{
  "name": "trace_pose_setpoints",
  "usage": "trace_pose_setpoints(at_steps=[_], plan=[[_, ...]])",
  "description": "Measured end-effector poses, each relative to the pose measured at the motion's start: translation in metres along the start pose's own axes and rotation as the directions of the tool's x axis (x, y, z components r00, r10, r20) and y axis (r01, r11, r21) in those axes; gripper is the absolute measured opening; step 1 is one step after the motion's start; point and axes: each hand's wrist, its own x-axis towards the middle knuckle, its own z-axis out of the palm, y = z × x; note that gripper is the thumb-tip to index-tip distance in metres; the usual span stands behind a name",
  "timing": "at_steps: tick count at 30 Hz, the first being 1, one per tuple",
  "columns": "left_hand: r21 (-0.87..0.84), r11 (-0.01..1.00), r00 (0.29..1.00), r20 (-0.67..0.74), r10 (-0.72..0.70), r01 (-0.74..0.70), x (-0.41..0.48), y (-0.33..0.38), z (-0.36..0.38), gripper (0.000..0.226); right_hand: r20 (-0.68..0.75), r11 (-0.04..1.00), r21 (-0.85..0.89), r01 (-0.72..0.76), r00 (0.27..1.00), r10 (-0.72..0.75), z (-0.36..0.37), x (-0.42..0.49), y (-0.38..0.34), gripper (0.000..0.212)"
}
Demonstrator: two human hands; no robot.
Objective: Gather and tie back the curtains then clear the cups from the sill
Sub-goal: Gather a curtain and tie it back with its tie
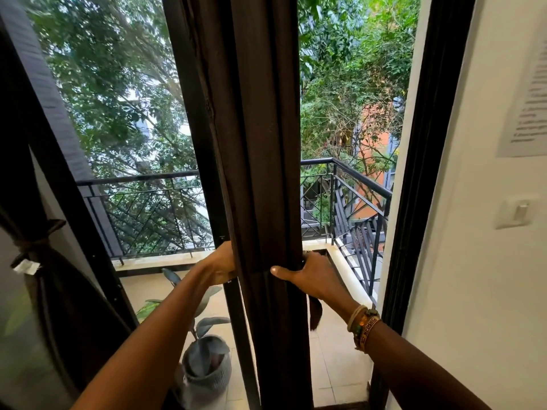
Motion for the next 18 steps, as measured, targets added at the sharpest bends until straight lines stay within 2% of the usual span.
trace_pose_setpoints(at_steps=[2,5,7,10,12,14,18], plan=[[-0.079,0.996,0.999,-0.016,-0.037,0.036,0.001,-0.009,0.004,0.012,-0.030,1.000,-0.005,-0.023,0.999,0.023,0.004,-0.004,0.003,0.100],[-0.247,0.969,0.968,-0.244,-0.065,0.003,-0.004,-0.013,0.032,0.014,-0.081,0.994,0.049,-0.094,0.992,0.098,0.011,-0.009,0.006,0.094],[-0.339,0.939,0.918,-0.389,-0.080,-0.062,-0.005,-0.016,0.055,0.019,-0.155,0.990,0.051,-0.130,0.978,0.137,0.014,-0.010,0.005,0.087],[-0.457,0.871,0.793,-0.592,-0.146,-0.181,-0.005,-0.022,0.087,0.009,-0.266,0.977,0.143,-0.156,0.945,0.190,0.016,-0.009,-0.006,0.062],[-0.449,0.858,0.740,-0.660,-0.131,-0.248,-0.007,-0.021,0.104,0.010,-0.277,0.943,0.302,-0.137,0.934,0.225,0.022,-0.011,-0.017,0.047],[-0.387,0.876,0.731,-0.679,-0.060,-0.288,-0.011,-0.020,0.116,0.011,-0.279,0.912,0.402,-0.081,0.938,0.206,0.031,-0.016,-0.025,0.038],[-0.217,0.936,0.742,-0.668,0.064,-0.276,-0.015,-0.018,0.112,0.013,-0.283,0.845,0.534,0.020,0.946,0.157,0.038,-0.028,-0.030,0.042]])
